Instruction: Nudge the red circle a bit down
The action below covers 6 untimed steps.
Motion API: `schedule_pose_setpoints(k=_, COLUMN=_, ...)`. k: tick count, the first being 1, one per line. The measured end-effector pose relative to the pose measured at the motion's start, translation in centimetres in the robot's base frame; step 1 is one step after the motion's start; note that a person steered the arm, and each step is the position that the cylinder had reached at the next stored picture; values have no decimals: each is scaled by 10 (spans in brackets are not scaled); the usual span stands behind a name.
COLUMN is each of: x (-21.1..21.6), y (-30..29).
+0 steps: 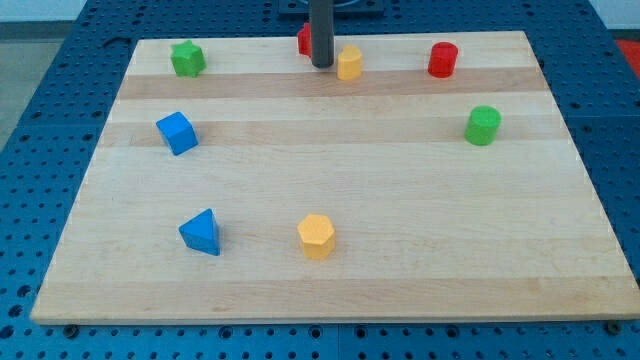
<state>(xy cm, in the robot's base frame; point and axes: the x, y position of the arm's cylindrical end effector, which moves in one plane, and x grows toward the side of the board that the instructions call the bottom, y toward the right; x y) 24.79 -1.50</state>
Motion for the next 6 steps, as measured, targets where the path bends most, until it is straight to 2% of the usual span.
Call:
schedule_pose_setpoints(k=1, x=-39, y=0)
schedule_pose_setpoints(k=2, x=-53, y=5)
schedule_pose_setpoints(k=4, x=-47, y=88)
schedule_pose_setpoints(k=6, x=-20, y=113)
